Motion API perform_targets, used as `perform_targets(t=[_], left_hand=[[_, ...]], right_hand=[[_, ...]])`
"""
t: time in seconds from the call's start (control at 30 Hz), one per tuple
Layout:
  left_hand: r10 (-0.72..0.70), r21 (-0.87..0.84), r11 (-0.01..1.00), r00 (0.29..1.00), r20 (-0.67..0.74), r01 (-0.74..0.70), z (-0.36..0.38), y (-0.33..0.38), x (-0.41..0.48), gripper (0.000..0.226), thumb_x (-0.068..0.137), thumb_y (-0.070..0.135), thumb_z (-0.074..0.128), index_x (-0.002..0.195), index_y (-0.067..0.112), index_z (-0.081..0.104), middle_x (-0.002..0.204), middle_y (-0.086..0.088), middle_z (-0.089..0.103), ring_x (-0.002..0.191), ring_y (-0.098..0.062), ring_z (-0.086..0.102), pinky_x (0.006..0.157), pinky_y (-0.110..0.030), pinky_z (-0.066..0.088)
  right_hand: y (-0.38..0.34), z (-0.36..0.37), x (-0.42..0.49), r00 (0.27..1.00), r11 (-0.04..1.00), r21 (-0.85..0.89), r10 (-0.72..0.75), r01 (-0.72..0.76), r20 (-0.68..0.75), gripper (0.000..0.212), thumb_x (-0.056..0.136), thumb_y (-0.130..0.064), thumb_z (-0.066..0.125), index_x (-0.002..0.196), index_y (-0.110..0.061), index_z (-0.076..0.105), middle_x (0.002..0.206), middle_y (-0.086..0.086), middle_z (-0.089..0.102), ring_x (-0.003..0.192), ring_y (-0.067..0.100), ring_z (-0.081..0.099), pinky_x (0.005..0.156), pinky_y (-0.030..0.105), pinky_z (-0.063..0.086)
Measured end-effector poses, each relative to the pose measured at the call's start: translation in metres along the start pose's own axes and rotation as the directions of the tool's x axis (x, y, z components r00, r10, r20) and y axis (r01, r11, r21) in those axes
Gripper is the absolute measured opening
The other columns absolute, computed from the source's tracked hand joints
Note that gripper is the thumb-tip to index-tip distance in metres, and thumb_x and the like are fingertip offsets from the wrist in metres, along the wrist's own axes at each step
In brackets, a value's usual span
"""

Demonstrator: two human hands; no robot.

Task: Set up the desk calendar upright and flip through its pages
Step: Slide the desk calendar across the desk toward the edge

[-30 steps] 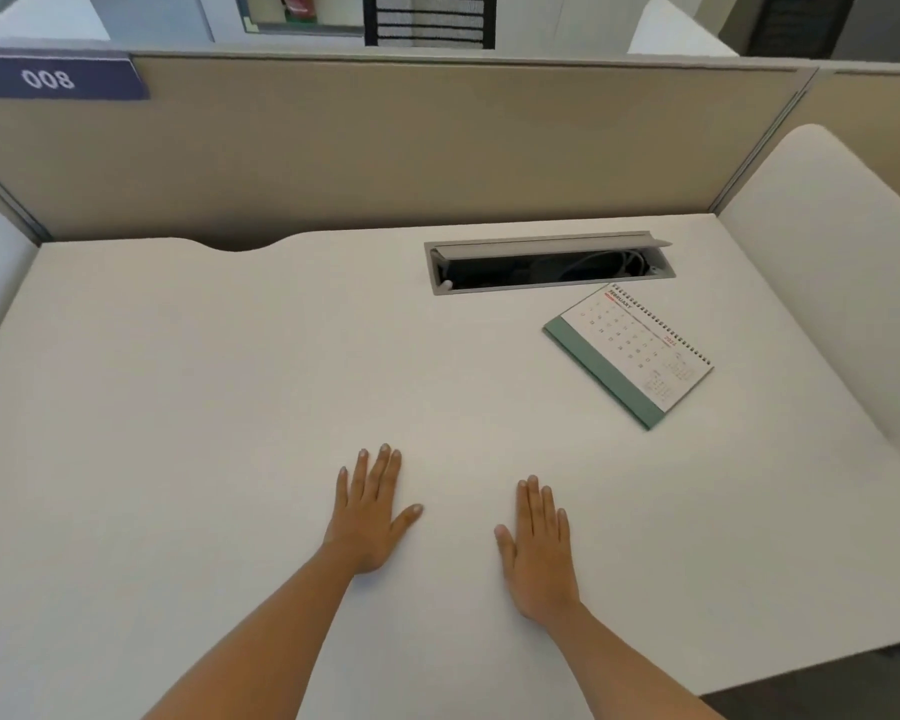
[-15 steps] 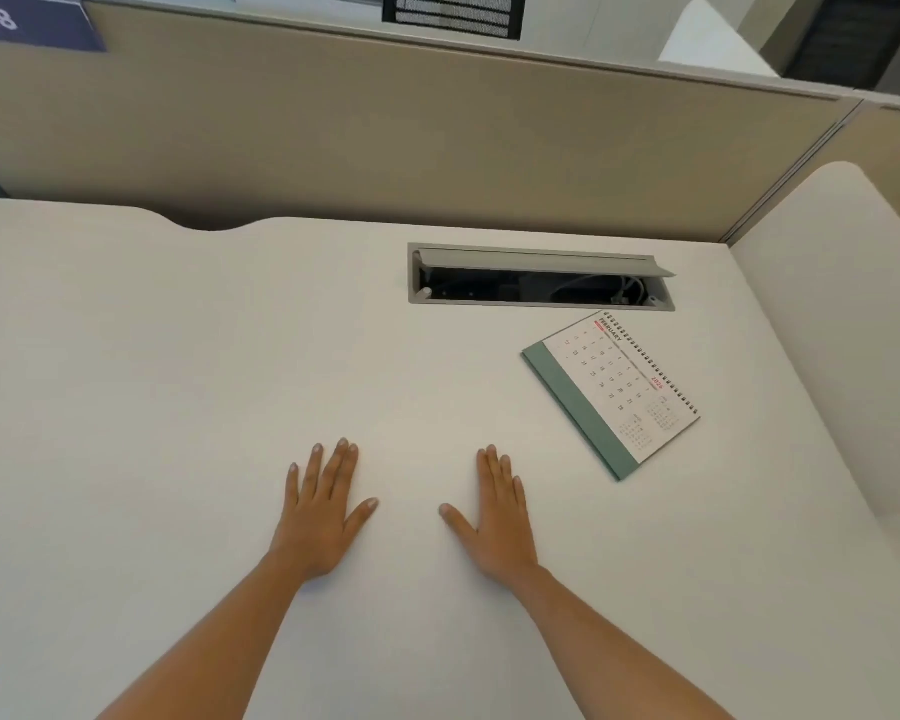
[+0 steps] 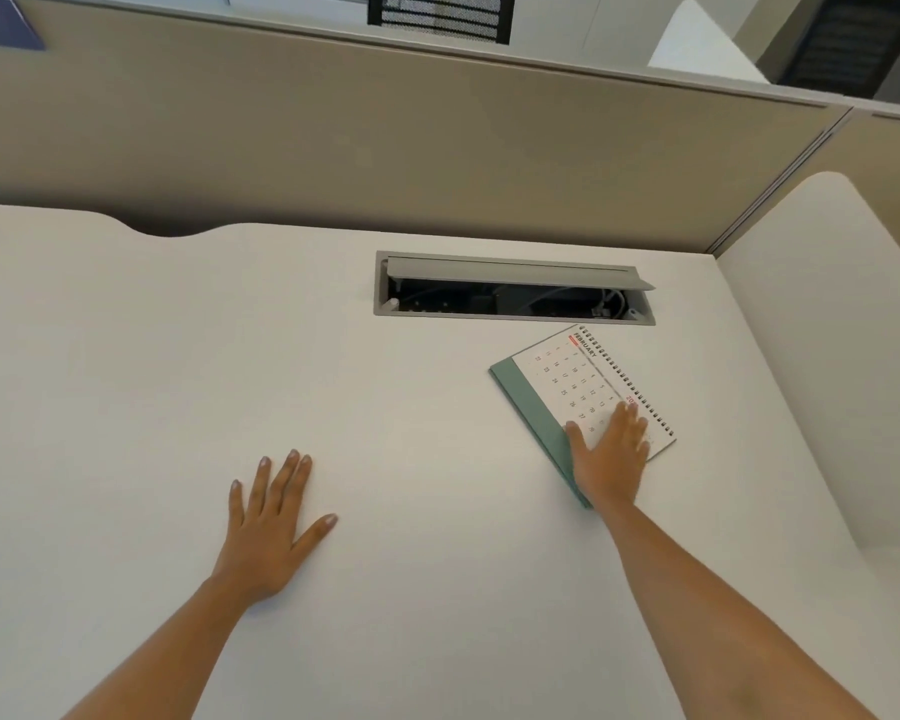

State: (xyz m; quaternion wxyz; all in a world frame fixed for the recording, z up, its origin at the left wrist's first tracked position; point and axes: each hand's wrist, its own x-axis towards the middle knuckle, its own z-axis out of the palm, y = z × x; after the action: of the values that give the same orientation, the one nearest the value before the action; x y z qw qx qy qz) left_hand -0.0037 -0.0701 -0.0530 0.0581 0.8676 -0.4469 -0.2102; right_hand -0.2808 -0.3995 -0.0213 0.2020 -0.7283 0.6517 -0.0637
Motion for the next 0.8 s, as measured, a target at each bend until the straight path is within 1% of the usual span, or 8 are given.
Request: perform_targets(t=[0.13,0.3,0.37,0.5,0.6,0.67,0.73,0.8], left_hand=[[-0.006,0.003,1.0,1.0,-0.004,0.006,0.001,0.0,-0.001,0.088,0.079,0.078,0.004,0.148,0.029,-0.021,0.157,0.014,-0.023,0.145,-0.015,-0.025,0.118,-0.049,-0.009],[-0.009,0.002,1.0,1.0,-0.015,0.009,-0.001,0.0,0.0,0.087,0.079,0.078,0.005,0.147,0.032,-0.024,0.155,0.017,-0.025,0.144,-0.014,-0.027,0.118,-0.047,-0.012],[-0.003,-0.004,1.0,1.0,-0.006,0.003,-0.001,0.001,-0.001,0.087,0.08,0.078,0.007,0.147,0.032,-0.023,0.154,0.018,-0.026,0.144,-0.013,-0.028,0.117,-0.046,-0.013],[0.001,-0.072,0.997,1.0,-0.008,-0.001,-0.002,0.002,0.0,0.086,0.079,0.077,0.0,0.147,0.029,-0.022,0.155,0.018,-0.024,0.143,-0.01,-0.029,0.116,-0.043,-0.018],[-0.013,-0.196,0.981,1.0,-0.019,0.009,-0.002,0.004,-0.001,0.074,0.088,0.067,-0.002,0.147,0.026,-0.022,0.16,0.015,-0.016,0.142,-0.004,-0.028,0.118,-0.041,-0.019],[-0.053,-0.391,0.92,0.996,-0.066,0.023,-0.006,0.006,-0.007,0.07,0.092,0.061,0.007,0.152,0.027,-0.01,0.162,0.012,-0.004,0.144,0.001,-0.017,0.118,-0.035,-0.017],[-0.136,-0.559,0.827,0.985,-0.11,0.052,-0.01,0.007,-0.014,0.069,0.094,0.059,0.015,0.153,0.026,0.002,0.162,0.009,0.008,0.147,-0.002,-0.003,0.12,-0.031,-0.01],[-0.226,-0.616,0.784,0.962,-0.156,0.084,-0.015,0.003,-0.027,0.068,0.096,0.055,0.027,0.153,0.024,0.01,0.161,0.006,0.017,0.148,-0.011,0.011,0.122,-0.036,0.003]], right_hand=[[0.019,0.015,-0.013,0.997,0.998,-0.012,0.053,-0.054,-0.049,0.082,0.095,-0.057,0.038,0.155,-0.01,0.008,0.164,0.008,0.006,0.15,0.029,0.002,0.121,0.05,0.006],[-0.001,0.03,-0.038,0.996,0.997,-0.004,0.071,-0.071,-0.045,0.082,0.095,-0.055,0.038,0.154,-0.007,0.007,0.164,0.01,0.006,0.15,0.032,0.003,0.12,0.052,0.006],[-0.008,0.037,-0.056,0.999,1.0,-0.025,0.013,-0.014,-0.031,0.082,0.095,-0.055,0.038,0.155,-0.007,0.006,0.164,0.01,0.005,0.15,0.031,0.002,0.12,0.052,0.007],[-0.029,0.056,-0.099,0.978,0.976,-0.062,-0.21,0.21,0.013,0.083,0.095,-0.057,0.037,0.155,-0.01,0.005,0.164,0.005,0.002,0.151,0.027,0.002,0.122,0.047,0.008],[-0.045,0.073,-0.13,0.903,0.901,-0.089,-0.413,0.424,0.117,0.082,0.094,-0.061,0.029,0.155,-0.014,0.002,0.164,-0.001,-0.004,0.151,0.024,-0.003,0.122,0.043,0.004],[-0.056,0.082,-0.146,0.826,0.831,-0.081,-0.526,0.55,0.202,0.081,0.094,-0.064,0.023,0.155,-0.017,0.0,0.163,-0.005,-0.008,0.15,0.02,-0.011,0.122,0.042,0.001],[-0.065,0.088,-0.154,0.731,0.752,-0.062,-0.612,0.656,0.301,0.081,0.093,-0.067,0.018,0.155,-0.02,-0.003,0.162,-0.007,-0.015,0.148,0.017,-0.019,0.122,0.04,-0.004],[-0.077,0.092,-0.157,0.626,0.661,-0.048,-0.681,0.749,0.38,0.082,0.091,-0.07,0.015,0.155,-0.023,-0.006,0.16,-0.01,-0.02,0.146,0.013,-0.026,0.121,0.04,-0.007]])
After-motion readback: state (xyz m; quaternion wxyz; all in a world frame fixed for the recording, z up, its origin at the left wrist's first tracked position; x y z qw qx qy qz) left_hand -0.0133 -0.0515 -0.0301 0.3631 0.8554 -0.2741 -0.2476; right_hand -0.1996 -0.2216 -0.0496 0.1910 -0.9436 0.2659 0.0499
